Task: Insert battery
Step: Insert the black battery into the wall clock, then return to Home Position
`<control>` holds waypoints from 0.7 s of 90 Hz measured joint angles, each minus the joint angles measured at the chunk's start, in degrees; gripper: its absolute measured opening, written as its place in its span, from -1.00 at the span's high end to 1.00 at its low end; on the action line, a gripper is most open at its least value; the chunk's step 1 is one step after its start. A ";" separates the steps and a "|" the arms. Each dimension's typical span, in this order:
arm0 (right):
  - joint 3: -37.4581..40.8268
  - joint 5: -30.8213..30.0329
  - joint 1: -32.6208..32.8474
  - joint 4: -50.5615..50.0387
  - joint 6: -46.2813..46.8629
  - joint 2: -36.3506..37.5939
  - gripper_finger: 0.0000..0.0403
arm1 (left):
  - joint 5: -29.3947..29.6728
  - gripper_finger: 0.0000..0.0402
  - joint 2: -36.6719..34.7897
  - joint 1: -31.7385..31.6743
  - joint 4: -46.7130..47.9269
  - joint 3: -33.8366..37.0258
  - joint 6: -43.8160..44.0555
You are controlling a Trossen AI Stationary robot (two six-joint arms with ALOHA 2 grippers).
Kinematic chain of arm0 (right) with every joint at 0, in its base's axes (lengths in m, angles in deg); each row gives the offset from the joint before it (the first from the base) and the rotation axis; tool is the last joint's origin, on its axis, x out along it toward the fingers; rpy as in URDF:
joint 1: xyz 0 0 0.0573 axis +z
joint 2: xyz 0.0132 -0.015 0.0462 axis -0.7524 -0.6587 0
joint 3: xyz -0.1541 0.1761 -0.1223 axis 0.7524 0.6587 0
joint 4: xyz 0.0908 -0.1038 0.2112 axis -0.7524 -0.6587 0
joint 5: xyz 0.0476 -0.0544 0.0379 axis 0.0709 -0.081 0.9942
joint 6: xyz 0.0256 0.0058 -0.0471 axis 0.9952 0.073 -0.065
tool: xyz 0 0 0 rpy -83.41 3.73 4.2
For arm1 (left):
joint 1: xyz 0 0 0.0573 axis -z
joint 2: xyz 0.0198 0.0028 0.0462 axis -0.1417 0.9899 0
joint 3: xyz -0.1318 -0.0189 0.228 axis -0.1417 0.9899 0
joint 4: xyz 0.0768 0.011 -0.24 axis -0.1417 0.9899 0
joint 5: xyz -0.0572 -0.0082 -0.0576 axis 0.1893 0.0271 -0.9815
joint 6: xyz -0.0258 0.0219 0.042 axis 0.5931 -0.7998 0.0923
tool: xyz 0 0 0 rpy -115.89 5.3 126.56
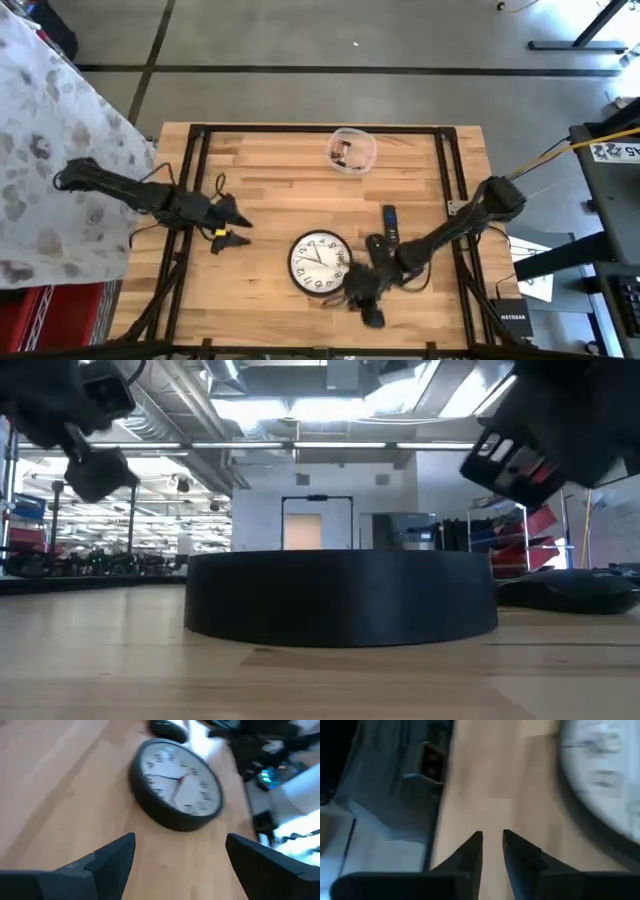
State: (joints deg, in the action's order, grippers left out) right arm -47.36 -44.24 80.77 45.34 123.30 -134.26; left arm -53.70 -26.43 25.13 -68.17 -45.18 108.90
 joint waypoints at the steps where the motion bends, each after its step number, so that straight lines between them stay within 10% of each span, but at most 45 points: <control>1: -0.75 -0.44 0.01 -0.24 -0.35 -0.84 0.77 | 0.75 -0.48 0.29 0.24 -0.17 0.00 -0.02; 30: -32.27 -24.11 -10.48 -5.64 -20.55 -20.96 0.98 | 6.93 -0.48 1.61 1.61 -5.23 -0.58 -2.86; 63: -46.75 -35.15 -9.73 -42.42 -25.45 -14.79 0.99 | 13.42 -0.48 1.78 8.23 10.70 -4.68 5.98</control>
State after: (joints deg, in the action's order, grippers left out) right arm -94.12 -79.38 71.04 2.92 97.85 -149.05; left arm -40.28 -24.66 33.35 -57.48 -49.86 114.88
